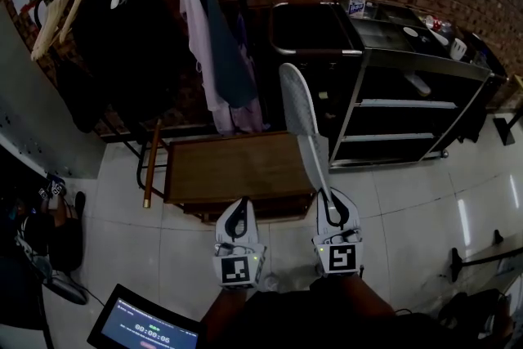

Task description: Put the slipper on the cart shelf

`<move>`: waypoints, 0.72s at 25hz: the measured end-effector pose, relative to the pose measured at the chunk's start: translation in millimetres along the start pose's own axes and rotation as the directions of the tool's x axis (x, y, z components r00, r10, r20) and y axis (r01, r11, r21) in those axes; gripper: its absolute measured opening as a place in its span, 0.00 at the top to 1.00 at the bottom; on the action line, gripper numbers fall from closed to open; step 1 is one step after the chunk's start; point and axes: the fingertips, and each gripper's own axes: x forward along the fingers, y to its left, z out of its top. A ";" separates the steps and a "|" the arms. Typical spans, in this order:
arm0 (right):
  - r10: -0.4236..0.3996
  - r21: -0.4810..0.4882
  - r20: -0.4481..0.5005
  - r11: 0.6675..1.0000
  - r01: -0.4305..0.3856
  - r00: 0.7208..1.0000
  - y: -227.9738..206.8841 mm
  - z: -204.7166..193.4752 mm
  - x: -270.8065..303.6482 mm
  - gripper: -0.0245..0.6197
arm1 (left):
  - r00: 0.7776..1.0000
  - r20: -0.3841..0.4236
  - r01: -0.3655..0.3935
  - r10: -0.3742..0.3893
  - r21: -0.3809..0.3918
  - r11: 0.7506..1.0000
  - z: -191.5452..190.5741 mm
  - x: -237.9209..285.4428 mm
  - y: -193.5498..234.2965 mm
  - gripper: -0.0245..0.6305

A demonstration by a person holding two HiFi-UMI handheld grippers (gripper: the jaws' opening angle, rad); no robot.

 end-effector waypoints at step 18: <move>-0.102 0.025 -0.145 0.994 0.107 0.984 -123.3 -60.7 -19.8 0.90 | 0.991 -0.036 0.132 -0.133 -0.008 0.991 -4.1 82.9 -106.8 0.94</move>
